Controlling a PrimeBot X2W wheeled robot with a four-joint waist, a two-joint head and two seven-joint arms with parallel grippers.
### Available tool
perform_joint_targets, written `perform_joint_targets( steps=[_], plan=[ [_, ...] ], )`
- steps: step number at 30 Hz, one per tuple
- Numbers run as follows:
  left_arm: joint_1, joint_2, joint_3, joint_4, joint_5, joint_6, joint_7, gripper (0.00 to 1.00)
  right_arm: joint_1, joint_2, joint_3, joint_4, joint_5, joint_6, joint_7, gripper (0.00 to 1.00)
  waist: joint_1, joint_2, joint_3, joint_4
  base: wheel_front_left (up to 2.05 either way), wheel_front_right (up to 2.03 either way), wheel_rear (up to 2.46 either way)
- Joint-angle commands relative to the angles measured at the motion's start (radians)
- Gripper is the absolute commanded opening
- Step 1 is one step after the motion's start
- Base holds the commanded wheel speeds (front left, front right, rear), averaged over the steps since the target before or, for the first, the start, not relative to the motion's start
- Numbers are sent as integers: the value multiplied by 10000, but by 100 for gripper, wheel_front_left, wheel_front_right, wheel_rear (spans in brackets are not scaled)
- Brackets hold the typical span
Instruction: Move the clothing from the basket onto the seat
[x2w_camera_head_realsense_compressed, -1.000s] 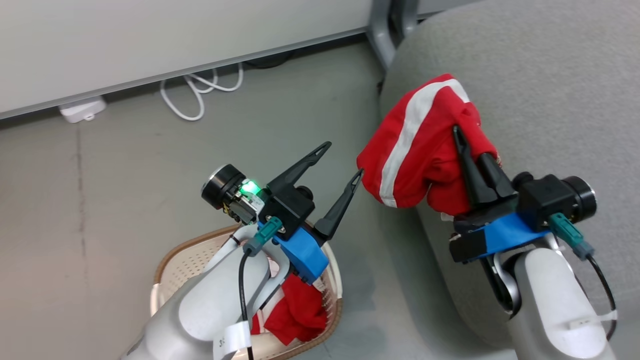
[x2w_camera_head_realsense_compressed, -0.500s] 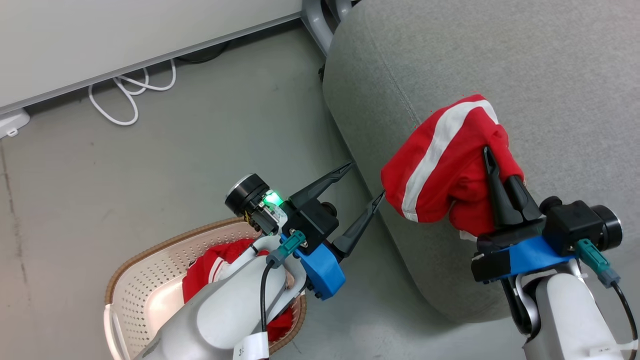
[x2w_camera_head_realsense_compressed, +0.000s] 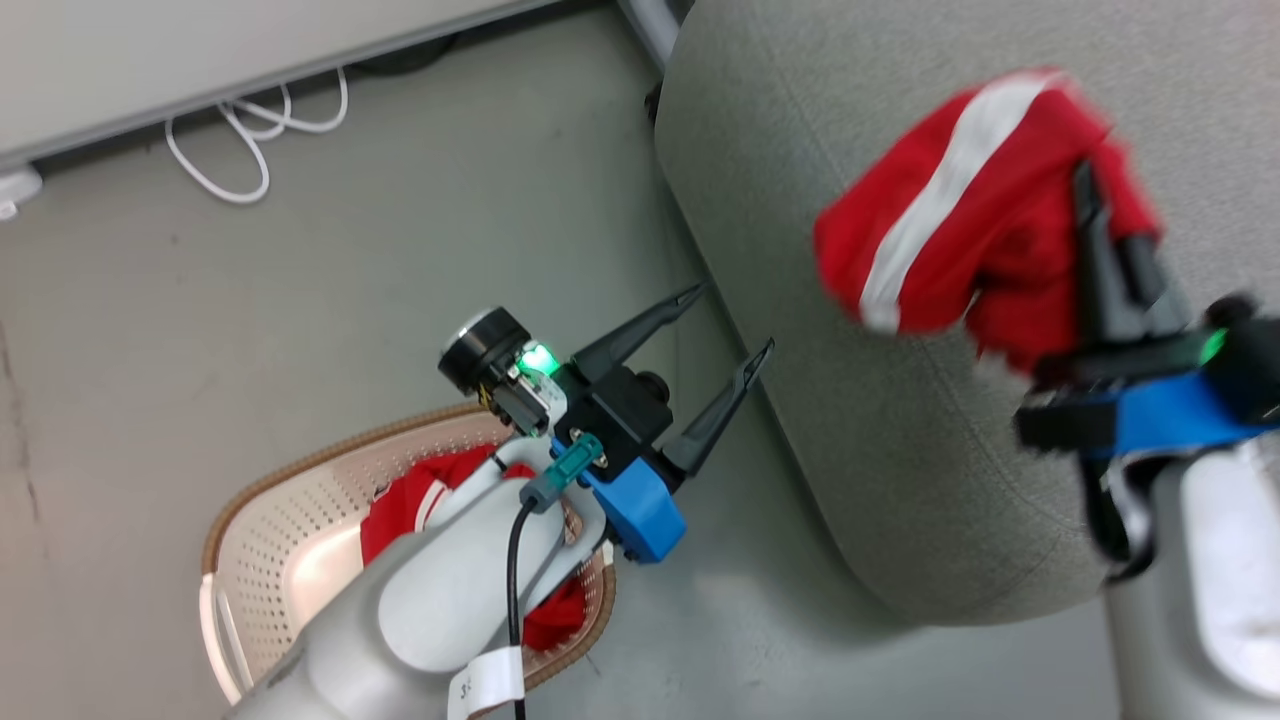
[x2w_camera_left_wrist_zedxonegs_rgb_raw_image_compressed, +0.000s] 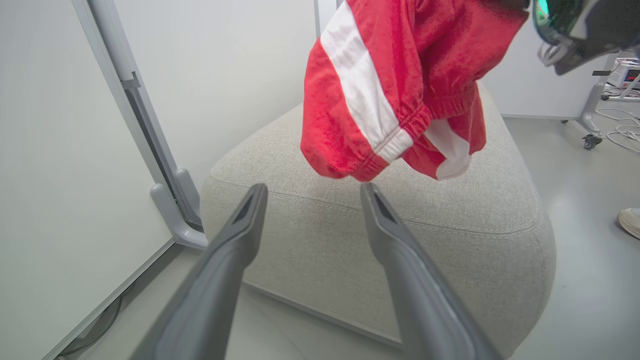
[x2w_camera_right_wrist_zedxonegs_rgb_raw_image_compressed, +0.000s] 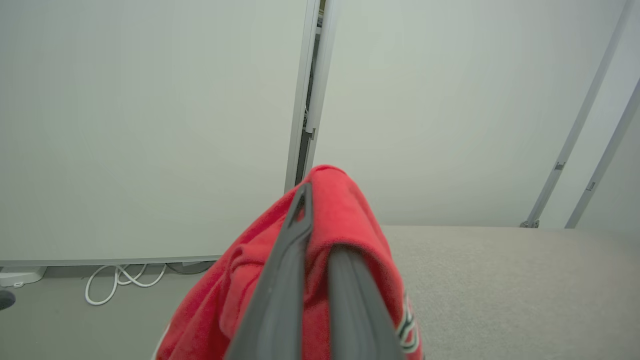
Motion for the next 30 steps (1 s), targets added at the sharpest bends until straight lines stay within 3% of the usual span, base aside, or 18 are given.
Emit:
perform_joint_targets(
  steps=[1, 11, 16, 22, 30],
  plan=[
    [-255, 94, 57, -69, 55, 42, -25, 100, -470, -174, -228, -144, -52, 1, -38, 0, 0, 0, 418, 147, 0, 0, 0],
    [-1430, 690, 189, -696, 391, 37, 230, 100, -4109, -1787, -2667, -546, -42, 2, -35, 0, 0, 0, 2684, 830, 0, 0, 0],
    [-1784, 1056, 253, -1095, 545, 55, 382, 100, -5119, -2671, -3586, -223, -188, 1, -21, 0, 0, 0, 3520, 965, 0, 0, 0],
    [-1961, 1407, 245, -1571, 636, 113, 577, 100, -5565, -3295, -4121, 1420, -274, 1, -20, 0, 0, 0, 4194, 1019, 0, 0, 0],
    [-2015, 1575, 121, -1985, 700, 164, 783, 100, -5712, -3143, -4424, 4724, -569, 1, -21, 0, 0, 0, 4628, 1071, 0, 0, 0]
  ],
)
